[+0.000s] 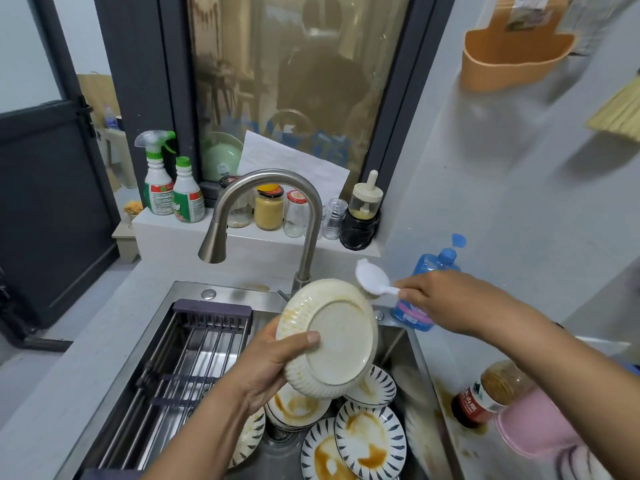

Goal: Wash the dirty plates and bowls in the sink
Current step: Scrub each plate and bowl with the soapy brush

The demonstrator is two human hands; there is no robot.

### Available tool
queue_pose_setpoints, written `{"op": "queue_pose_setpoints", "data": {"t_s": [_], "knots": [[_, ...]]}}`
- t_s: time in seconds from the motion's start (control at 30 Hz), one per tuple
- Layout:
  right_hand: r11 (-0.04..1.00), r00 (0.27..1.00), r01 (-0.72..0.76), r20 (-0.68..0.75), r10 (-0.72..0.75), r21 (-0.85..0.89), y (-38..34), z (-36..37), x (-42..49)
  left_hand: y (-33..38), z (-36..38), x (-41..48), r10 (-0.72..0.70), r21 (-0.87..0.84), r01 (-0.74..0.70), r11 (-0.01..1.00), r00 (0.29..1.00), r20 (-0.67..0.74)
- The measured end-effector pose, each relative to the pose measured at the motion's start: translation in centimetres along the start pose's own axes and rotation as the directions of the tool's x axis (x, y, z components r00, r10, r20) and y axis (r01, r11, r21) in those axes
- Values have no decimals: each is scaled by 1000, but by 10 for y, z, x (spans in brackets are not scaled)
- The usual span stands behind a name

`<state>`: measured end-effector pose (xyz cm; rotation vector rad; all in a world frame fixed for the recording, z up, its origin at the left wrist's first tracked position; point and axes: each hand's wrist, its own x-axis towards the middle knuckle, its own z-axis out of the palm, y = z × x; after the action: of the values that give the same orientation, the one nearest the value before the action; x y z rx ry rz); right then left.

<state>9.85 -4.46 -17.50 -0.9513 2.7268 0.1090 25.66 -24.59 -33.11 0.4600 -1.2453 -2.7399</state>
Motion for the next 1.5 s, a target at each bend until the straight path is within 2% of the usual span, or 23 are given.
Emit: {"op": "queue_pose_setpoints", "data": {"t_s": [0.03,0.07,0.1,0.17,0.23,0.3,0.37,0.43,0.47,0.5,0.53,0.6,0.63,0.7,0.73,0.8,0.87,0.93,0.97,1.03,1.17,1.37,1.5], "knots": [[997,1000,-30,1,30,72,7,6,2,2,-2,0,1,-11,-1,1000,1000,9],[971,997,-73,-7,76,226,12,13,4,5,-3,0,5,1,-5,1000,1000,17],[897,990,-125,-8,141,425,12,21,6,8,-3,0,13,36,-14,999,1000,22],[671,966,-222,65,252,707,6,32,7,17,2,-2,52,221,-63,973,997,53],[541,944,-311,190,268,781,0,38,10,25,9,-2,93,507,-146,850,987,128],[440,930,-362,284,235,822,-5,43,15,31,21,-3,97,710,-268,651,957,272],[307,919,-390,347,187,868,-5,50,20,30,27,-1,114,832,-421,360,905,409],[183,903,-430,416,109,884,-2,62,23,25,21,8,206,824,-567,-5,805,556],[134,897,-441,432,93,888,0,70,26,21,16,12,227,781,-610,-135,748,623],[87,897,-438,428,107,895,2,78,28,16,10,15,222,757,-617,-215,724,653],[55,903,-420,410,132,906,3,87,30,10,4,18,217,764,-594,-250,735,642],[34,915,-367,354,191,930,4,103,30,-1,-4,15,225,846,-491,-207,818,529],[42,919,-346,330,215,937,4,110,29,-9,-8,12,228,899,-422,-121,869,439],[51,921,-321,299,248,946,6,126,28,-26,-12,2,204,953,-241,186,958,202],[42,919,-318,297,258,947,8,134,29,-34,-12,-2,198,923,-149,354,977,82],[25,913,-321,302,276,947,10,148,31,-49,-8,-2,258,815,-15,579,952,-166],[2,906,-329,315,283,944,12,163,33,-64,-9,4,243,690,116,715,884,-400],[-53,901,-339,341,268,939,15,177,36,-78,-16,13,51,434,204,877,860,-508],[-64,900,-345,349,261,937,16,183,36,-85,-18,17,-70,270,235,934,860,-505],[-57,896,-359,361,260,932,17,198,39,-96,-19,20,-215,83,289,954,848,-484],[-6,899,-381,372,232,924,21,221,43,-125,-16,24,-261,8,314,949,802,-537],[55,916,-381,368,163,923,16,246,48,-168,-25,27,-413,-248,337,908,626,-661],[204,939,-338,316,132,919,11,269,50,-191,-44,36,-470,-379,278,883,540,-698]]}}
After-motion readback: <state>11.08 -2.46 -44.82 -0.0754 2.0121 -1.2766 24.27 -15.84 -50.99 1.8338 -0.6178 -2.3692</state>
